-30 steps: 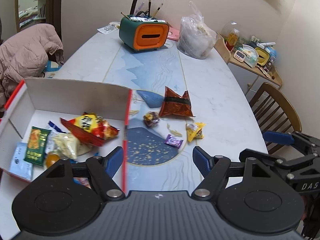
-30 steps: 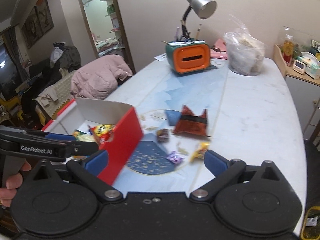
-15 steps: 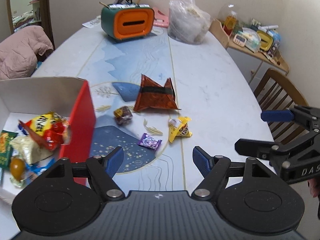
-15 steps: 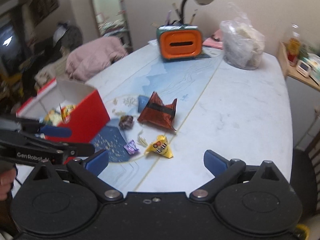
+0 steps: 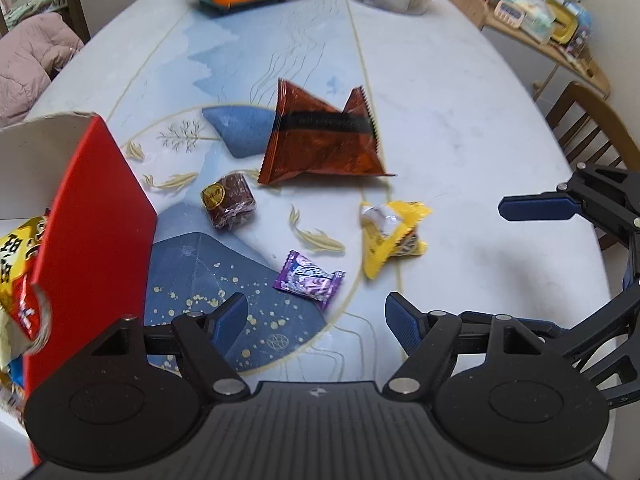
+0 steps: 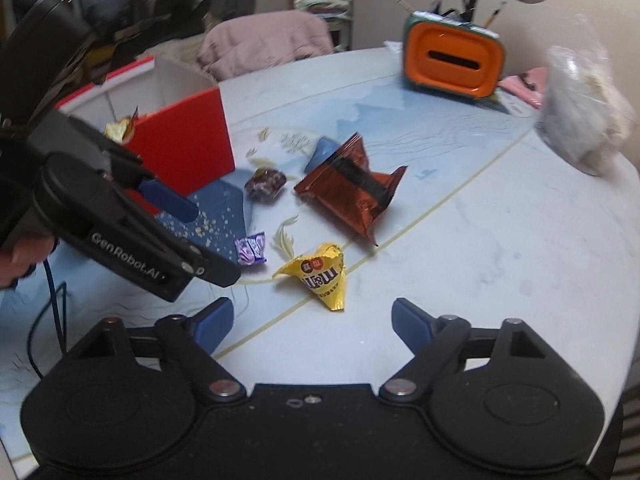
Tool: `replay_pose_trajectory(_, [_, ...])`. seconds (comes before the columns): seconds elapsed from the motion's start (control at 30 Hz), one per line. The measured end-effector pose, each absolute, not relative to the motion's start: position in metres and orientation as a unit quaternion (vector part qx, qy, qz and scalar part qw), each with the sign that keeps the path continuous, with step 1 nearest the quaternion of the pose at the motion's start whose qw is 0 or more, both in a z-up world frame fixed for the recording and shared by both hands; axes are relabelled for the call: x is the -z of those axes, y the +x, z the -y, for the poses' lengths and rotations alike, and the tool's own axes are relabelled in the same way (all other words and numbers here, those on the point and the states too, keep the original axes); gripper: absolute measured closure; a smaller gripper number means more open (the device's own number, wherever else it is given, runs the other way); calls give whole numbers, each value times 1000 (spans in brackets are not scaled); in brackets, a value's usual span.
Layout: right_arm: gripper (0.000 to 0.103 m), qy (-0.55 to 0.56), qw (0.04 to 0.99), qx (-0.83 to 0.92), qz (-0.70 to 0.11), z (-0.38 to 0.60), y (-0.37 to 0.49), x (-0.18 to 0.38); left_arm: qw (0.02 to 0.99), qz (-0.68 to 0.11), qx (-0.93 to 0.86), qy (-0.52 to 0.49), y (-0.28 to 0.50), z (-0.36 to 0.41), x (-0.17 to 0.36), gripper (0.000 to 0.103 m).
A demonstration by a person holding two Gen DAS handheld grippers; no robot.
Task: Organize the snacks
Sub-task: 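Move both tools back toward the remaining candies, then grasp the purple candy with the left tool while the right tool grasps the yellow M&M packet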
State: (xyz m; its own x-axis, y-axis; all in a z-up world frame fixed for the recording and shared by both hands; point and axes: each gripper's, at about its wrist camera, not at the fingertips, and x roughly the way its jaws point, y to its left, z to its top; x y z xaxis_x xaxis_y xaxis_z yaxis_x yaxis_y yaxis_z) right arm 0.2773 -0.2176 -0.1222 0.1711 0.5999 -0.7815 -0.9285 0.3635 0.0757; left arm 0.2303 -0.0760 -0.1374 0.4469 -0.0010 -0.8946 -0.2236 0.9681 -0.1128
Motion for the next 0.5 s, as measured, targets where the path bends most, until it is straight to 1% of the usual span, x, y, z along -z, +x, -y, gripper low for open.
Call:
replay_pose_trajectory(0.1, [24,-227,724,-532,-377,209,285,131,840,-530,-58,-100,238,74,144,27])
replay_pose_trajectory(0.23, [29,-240,712,-545,-372,198,294,143,837,-536,-56,-97,246,71,151,27])
replay_pose_trajectory(0.37, [36,-250,703,-555,-368,190,299,152,835,-539,-50,-92,252,70,156,28])
replay_pose_trajectory(0.43, [37,-250,698,-561,-368,187,300,155,836,-539,-49,-90,253,69,158,29])
replay_pose_trajectory(0.5, [40,-250,694,-568,-364,185,300,157,836,-539,-48,-93,253,67,161,29])
